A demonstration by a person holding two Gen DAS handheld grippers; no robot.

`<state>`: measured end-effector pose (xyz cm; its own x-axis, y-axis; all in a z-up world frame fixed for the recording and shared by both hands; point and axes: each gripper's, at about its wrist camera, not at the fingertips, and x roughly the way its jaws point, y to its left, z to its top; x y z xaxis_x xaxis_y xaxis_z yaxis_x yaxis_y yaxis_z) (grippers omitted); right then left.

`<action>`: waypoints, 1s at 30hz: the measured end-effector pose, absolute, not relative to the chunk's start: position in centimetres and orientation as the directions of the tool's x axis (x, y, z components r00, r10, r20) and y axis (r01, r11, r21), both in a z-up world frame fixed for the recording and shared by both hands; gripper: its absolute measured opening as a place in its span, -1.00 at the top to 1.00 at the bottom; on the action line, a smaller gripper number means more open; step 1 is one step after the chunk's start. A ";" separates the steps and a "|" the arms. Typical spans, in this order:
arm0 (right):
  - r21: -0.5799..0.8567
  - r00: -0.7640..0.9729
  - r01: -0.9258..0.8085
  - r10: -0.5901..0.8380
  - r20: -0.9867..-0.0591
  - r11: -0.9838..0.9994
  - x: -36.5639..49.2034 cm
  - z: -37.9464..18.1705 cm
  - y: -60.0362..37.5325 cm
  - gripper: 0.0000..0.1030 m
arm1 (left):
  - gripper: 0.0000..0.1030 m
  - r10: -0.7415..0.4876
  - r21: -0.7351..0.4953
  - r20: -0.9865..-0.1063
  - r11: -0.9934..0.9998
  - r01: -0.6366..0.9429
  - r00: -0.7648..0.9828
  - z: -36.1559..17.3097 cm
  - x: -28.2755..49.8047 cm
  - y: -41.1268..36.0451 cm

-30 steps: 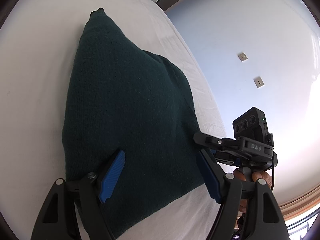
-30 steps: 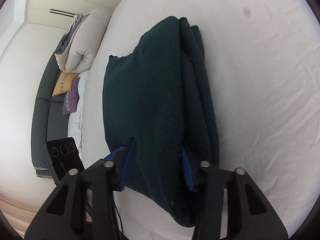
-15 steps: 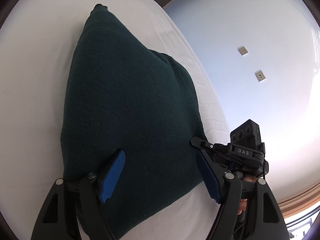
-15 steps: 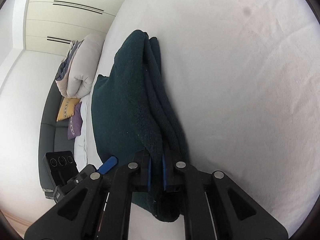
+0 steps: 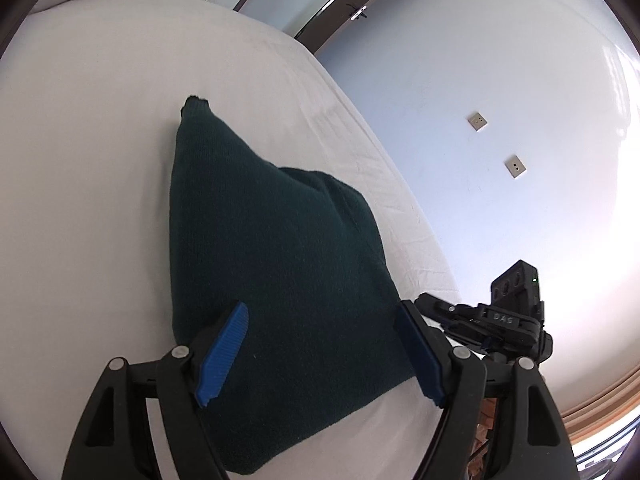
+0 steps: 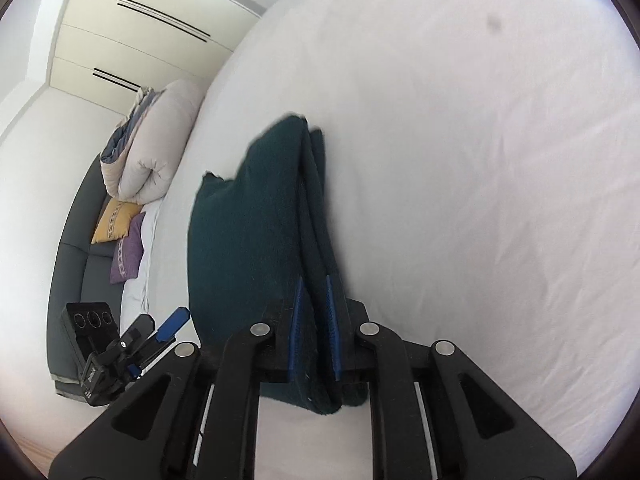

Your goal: Fold small clothes

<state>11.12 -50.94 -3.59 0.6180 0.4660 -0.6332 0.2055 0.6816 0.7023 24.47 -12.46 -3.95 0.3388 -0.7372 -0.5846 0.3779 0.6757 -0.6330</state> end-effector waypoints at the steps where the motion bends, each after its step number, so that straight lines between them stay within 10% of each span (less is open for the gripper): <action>1: 0.736 0.630 0.174 0.501 -0.594 0.654 11.8 -2.8 -50.9 0.77 | -0.51 -0.730 -0.627 -0.590 0.684 0.373 0.346 -3.9 25.2 -12.4; 17: 0.845 0.624 0.209 0.598 -0.503 0.493 17.1 -10.2 -49.6 1.00 | -0.45 -0.670 -0.530 -0.641 0.739 0.415 0.374 -5.5 29.4 -14.4; 22: 0.758 0.656 0.219 0.482 -0.581 0.615 15.1 -7.1 -51.8 0.42 | -0.82 -0.642 -0.564 -0.580 0.761 0.321 0.502 -4.0 29.3 -9.6; 24: 0.749 0.666 0.199 0.473 -0.577 0.632 15.3 -6.0 -51.3 -0.52 | -0.82 -0.632 -0.576 -0.633 0.770 0.274 0.447 -5.6 30.5 -9.2; 30: 0.708 0.563 0.206 0.510 -0.651 0.676 19.0 -7.0 -49.3 -0.54 | -0.75 -0.654 -0.615 -0.702 0.756 0.225 0.281 -10.1 31.8 -10.9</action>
<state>18.99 -49.34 -7.02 0.5631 0.5096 -0.6506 0.2061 0.6758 0.7077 31.79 -10.85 -10.15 0.2809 -0.6543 -0.7021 0.2247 0.7561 -0.6147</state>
